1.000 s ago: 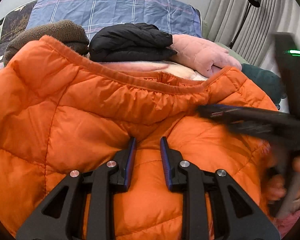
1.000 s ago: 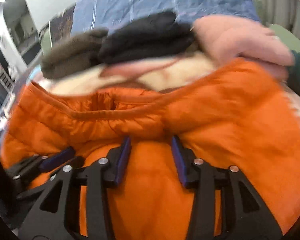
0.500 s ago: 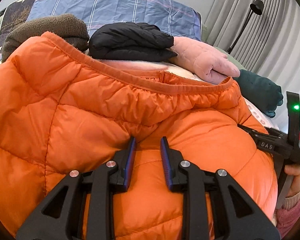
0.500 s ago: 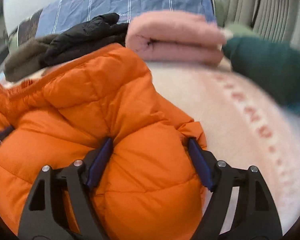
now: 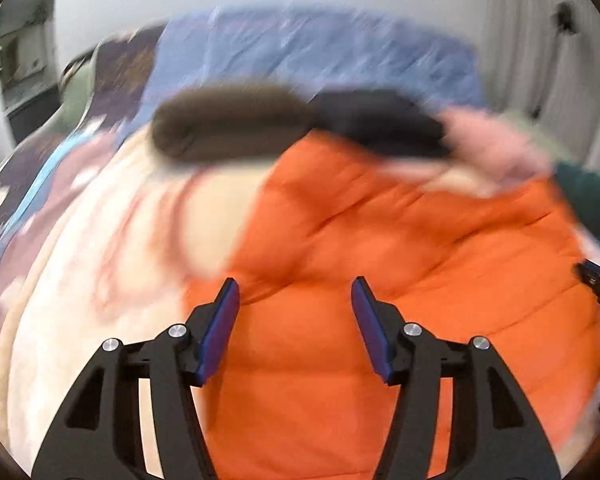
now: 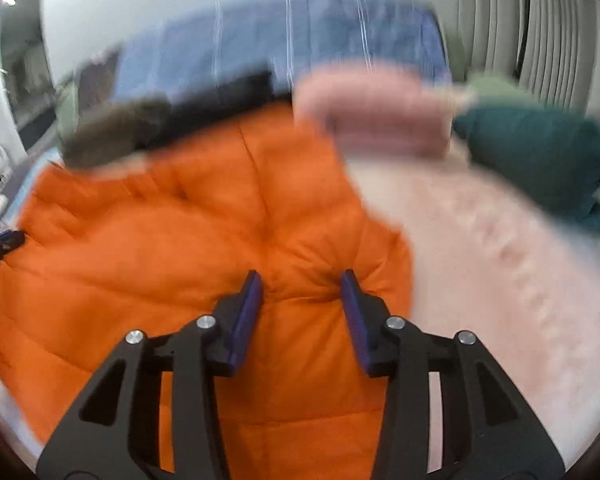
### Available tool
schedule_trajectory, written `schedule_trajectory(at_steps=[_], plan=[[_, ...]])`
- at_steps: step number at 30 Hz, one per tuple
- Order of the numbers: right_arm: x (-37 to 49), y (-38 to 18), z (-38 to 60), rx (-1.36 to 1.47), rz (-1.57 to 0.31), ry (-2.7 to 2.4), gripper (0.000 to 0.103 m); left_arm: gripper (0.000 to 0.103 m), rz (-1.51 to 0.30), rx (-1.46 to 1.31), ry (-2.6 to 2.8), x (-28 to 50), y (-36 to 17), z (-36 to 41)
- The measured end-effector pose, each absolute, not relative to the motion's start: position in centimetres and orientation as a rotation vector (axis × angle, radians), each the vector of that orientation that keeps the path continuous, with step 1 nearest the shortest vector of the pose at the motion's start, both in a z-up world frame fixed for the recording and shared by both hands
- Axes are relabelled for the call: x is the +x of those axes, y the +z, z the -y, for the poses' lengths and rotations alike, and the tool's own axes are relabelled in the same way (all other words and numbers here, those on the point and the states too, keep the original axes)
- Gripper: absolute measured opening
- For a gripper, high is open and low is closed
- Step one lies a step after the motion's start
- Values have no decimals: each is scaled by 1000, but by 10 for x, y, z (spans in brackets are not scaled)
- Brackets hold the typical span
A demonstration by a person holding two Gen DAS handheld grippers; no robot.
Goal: Fold large clothes
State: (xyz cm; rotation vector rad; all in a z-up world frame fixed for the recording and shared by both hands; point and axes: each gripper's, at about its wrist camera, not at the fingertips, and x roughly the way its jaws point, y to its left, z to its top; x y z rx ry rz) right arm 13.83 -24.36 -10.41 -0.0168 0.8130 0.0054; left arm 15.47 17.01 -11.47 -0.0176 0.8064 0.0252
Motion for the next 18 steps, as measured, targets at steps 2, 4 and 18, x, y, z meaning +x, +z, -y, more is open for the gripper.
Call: schedule_trajectory(at_steps=[2, 4, 18], plan=[[143, -120, 240, -46, -807, 13, 42, 76, -848, -48, 1, 162, -141, -183], [146, -117, 234, -78, -818, -7, 44, 76, -863, -125, -33, 163, -147, -194], [134, -68, 216, -66, -783, 104, 49, 75, -872, -379, -271, 139, -148, -237]])
